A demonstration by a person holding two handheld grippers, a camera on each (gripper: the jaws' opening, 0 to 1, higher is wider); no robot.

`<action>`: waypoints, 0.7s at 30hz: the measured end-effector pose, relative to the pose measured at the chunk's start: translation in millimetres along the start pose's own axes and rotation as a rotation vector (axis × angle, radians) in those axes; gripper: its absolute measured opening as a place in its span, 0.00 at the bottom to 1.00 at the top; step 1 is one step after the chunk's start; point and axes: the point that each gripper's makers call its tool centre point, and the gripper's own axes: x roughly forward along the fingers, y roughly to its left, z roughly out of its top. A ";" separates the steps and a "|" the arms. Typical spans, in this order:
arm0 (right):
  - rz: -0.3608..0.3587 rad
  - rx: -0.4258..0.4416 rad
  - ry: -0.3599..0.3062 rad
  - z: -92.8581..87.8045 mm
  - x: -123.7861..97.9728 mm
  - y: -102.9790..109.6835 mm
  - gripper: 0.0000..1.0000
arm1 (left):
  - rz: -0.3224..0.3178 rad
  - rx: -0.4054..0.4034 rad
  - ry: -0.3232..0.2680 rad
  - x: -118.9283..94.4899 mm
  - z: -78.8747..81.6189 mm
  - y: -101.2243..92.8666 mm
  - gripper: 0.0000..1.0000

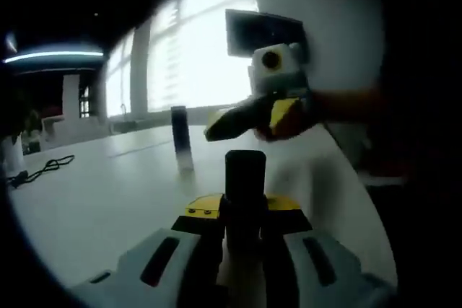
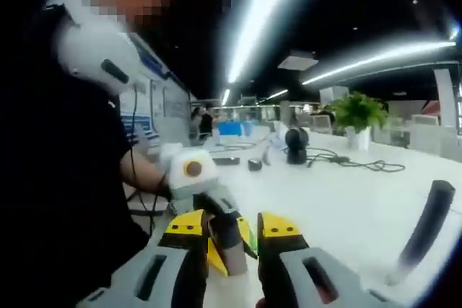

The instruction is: Pick up cosmetic bottle twist off cap place on table pick up cap screw tight cap place on table

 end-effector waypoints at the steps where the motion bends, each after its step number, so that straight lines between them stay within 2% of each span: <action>1: 0.025 0.005 0.004 -0.7 1.2 1.0 0.22 | 0.005 -0.009 0.001 0.1 -0.3 1.3 0.09; 2: 0.031 -0.025 0.015 -1.7 1.1 -0.6 0.22 | 0.006 -0.016 0.003 0.6 -0.3 3.1 0.09; 5: 0.072 -0.028 0.040 -7.7 0.0 -2.6 0.22 | -0.010 -0.043 0.007 0.7 -1.2 2.9 0.09; 13: 0.156 0.003 0.048 -13.1 10.7 -2.0 0.21 | -0.028 -0.055 0.008 0.4 -1.9 -0.7 0.09; 15: 0.185 -0.003 0.061 -17.3 6.1 -6.4 0.21 | -0.028 -0.058 0.009 0.5 -2.0 -0.8 0.09; 21: 0.232 -0.014 0.085 -20.9 16.1 2.5 0.12 | -0.031 -0.060 0.009 0.0 -2.4 -1.9 0.09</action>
